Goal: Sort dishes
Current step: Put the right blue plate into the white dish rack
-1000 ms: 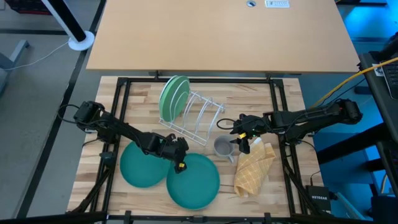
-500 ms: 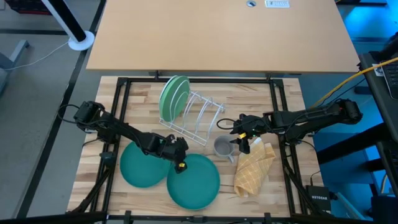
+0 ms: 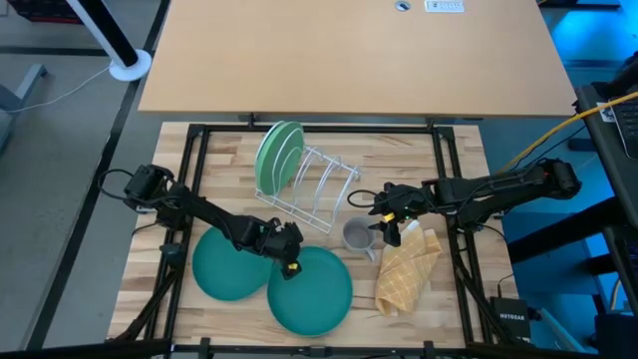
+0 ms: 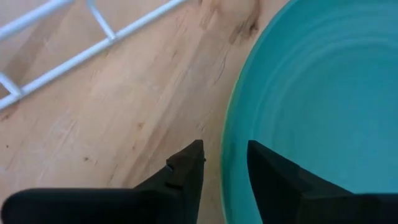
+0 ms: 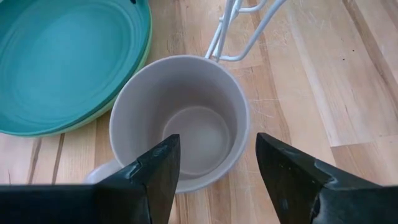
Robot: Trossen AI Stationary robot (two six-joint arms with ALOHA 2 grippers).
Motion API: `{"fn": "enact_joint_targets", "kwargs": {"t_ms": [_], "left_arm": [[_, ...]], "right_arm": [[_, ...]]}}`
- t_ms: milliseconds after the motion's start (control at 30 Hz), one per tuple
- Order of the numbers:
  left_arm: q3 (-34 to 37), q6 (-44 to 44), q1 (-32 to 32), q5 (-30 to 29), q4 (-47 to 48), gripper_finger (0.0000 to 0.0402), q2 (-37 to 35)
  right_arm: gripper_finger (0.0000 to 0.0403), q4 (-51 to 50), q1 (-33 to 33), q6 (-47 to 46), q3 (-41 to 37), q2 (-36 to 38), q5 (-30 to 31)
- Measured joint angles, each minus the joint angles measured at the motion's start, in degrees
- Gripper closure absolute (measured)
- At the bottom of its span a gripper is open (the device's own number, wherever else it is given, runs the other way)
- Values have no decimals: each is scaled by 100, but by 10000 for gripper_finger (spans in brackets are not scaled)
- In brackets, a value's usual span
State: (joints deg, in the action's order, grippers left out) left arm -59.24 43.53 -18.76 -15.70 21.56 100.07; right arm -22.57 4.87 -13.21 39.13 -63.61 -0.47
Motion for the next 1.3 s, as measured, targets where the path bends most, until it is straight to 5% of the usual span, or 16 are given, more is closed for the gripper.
{"fn": "enact_joint_targets", "kwargs": {"t_ms": [633, 1300], "left_arm": [[0, -316, 11, 2, 62, 395, -42], [0, -326, 9, -42, 199, 335, -44]], "right_arm": [[188, 0, 0, 0, 0, 0, 2], [188, 0, 0, 0, 0, 0, 0]]}}
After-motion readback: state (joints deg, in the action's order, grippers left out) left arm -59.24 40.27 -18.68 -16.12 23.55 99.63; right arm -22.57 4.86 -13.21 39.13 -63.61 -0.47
